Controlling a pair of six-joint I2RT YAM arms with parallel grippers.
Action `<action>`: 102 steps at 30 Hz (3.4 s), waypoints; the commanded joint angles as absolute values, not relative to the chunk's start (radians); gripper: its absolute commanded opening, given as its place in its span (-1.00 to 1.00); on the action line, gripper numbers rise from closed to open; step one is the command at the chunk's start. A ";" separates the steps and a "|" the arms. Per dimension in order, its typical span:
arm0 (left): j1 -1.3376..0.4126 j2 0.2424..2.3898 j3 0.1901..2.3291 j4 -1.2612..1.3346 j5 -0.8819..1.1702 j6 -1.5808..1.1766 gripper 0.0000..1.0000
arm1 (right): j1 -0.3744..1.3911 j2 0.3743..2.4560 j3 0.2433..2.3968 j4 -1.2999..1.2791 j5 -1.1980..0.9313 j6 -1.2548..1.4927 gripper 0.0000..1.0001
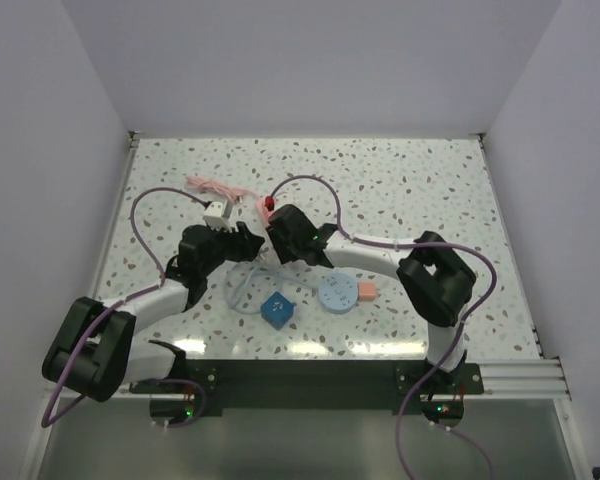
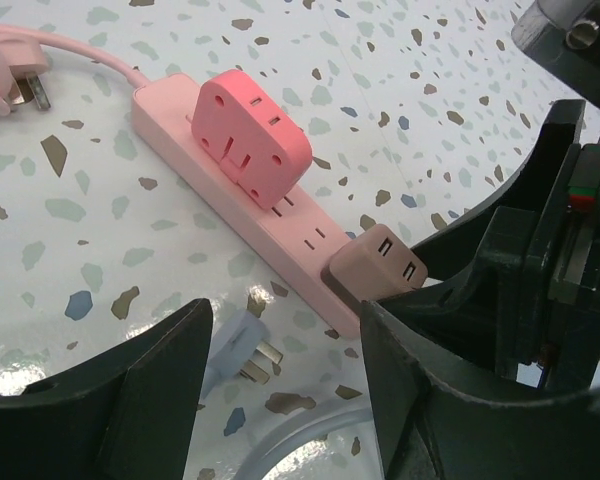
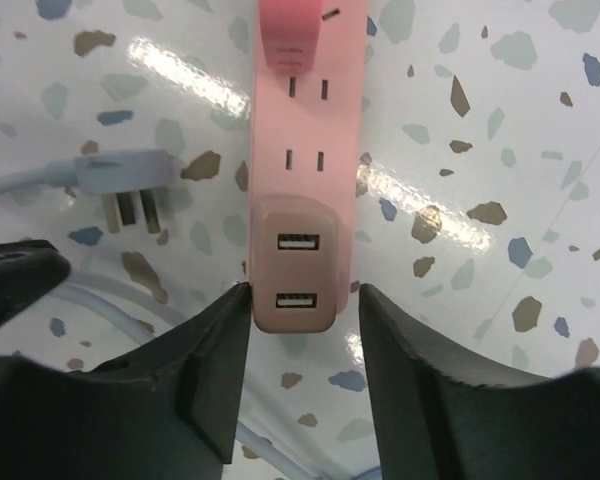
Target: Insert the plug
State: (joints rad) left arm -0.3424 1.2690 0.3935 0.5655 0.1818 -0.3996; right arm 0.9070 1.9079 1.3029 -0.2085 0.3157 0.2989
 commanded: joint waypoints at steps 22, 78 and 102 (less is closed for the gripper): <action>-0.334 1.180 0.380 0.592 0.173 -0.402 0.31 | 0.896 1.329 0.876 -0.193 0.300 0.308 0.29; -0.339 1.034 0.304 0.641 0.209 -0.387 0.31 | 0.732 1.284 0.600 -0.350 0.315 0.514 0.19; -0.402 0.916 0.204 1.038 0.745 -0.290 0.34 | 0.650 1.353 1.065 -0.201 -0.767 0.247 -0.92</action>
State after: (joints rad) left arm -0.3931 0.9459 0.2146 0.8799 0.5755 -0.3290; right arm 0.6582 1.3220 1.0275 -0.2558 -0.4740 0.2916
